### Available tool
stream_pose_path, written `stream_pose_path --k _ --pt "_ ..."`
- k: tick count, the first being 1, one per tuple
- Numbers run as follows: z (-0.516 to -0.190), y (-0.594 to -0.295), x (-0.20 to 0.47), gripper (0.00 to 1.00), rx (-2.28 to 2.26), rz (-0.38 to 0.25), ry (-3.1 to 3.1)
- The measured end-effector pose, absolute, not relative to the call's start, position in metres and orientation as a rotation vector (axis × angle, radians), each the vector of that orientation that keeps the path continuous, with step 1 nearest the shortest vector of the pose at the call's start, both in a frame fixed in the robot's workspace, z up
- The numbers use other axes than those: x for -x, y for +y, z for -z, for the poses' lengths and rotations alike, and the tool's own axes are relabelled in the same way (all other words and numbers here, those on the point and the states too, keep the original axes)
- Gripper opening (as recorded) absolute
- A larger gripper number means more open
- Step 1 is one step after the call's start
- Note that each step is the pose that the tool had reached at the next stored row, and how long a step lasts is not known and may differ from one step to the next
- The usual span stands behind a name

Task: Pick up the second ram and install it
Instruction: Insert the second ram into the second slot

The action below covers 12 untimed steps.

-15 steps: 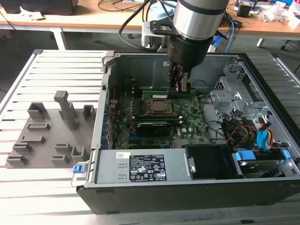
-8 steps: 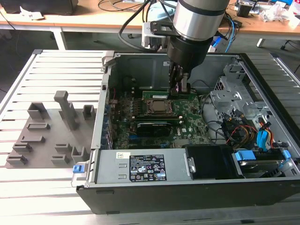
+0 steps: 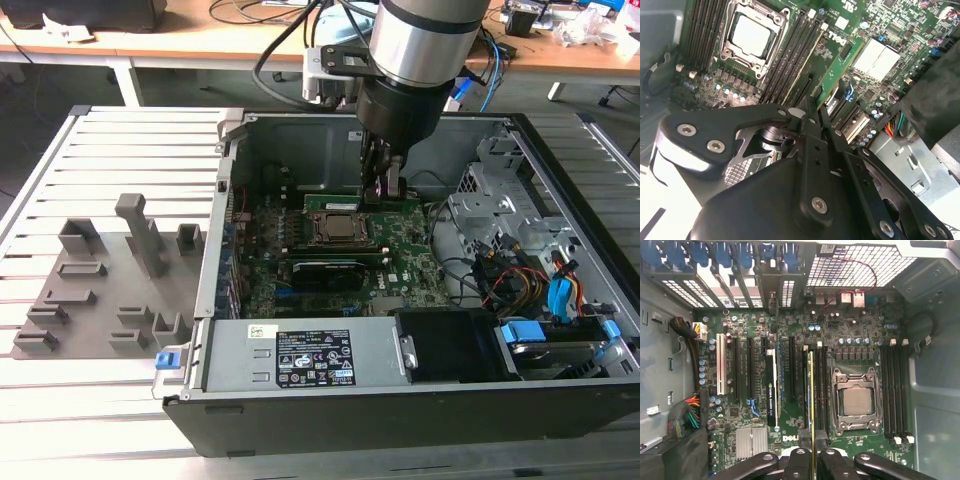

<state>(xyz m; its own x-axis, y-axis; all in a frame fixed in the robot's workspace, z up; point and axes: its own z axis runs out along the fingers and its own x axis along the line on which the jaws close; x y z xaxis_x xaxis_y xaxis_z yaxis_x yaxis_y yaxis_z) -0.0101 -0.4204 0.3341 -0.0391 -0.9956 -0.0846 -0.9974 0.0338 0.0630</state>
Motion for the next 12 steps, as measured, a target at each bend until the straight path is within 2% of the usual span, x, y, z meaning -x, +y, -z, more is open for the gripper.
stream_pose_path --k 5,12 --pt "-0.314 -0.42 0.01 0.14 2.166 -0.163 2.247" --pt "-0.301 -0.42 0.01 0.14 2.166 -0.163 2.247"
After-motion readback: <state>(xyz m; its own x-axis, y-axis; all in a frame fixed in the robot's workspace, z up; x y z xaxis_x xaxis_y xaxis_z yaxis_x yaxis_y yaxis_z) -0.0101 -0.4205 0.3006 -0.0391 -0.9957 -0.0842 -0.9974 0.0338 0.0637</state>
